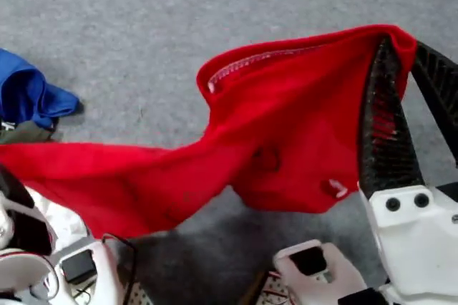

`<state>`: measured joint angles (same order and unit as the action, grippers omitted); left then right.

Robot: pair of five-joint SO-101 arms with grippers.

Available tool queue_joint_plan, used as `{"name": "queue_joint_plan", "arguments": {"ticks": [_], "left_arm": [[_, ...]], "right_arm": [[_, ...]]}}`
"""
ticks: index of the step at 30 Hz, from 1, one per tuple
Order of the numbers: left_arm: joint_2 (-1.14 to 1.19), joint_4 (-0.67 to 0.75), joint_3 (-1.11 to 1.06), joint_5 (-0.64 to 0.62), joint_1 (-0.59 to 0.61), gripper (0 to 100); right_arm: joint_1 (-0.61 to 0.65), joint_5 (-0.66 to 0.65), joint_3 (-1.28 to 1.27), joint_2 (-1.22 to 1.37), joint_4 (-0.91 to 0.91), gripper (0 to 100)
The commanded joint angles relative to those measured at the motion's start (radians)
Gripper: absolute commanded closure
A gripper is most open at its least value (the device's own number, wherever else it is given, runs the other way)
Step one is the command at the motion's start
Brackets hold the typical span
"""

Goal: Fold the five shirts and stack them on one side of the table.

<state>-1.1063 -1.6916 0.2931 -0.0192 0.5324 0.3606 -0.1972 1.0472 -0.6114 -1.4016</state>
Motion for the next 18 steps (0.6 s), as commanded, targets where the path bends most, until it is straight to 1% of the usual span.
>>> {"name": "queue_joint_plan", "arguments": {"ticks": [1, 8, 12, 15, 18], "left_arm": [[-0.007, -0.005, -0.074, 0.011, 0.000, 98], [-0.056, 0.006, -0.358, 0.005, -0.002, 98], [-0.071, 0.084, -0.539, 0.003, -0.002, 98], [-0.071, 0.126, -0.608, 0.003, -0.002, 98], [-0.070, 0.149, -0.623, 0.000, -0.003, 98]], "right_arm": [[0.018, -0.040, 0.045, 0.012, 0.031, 99.6], [0.018, -0.098, 0.044, 0.008, 0.025, 99.6], [0.021, -0.092, 0.042, 0.013, -0.034, 99.6], [0.021, -0.095, 0.042, 0.013, -0.037, 99.6], [0.021, -0.095, 0.042, 0.013, -0.038, 99.6]]}}
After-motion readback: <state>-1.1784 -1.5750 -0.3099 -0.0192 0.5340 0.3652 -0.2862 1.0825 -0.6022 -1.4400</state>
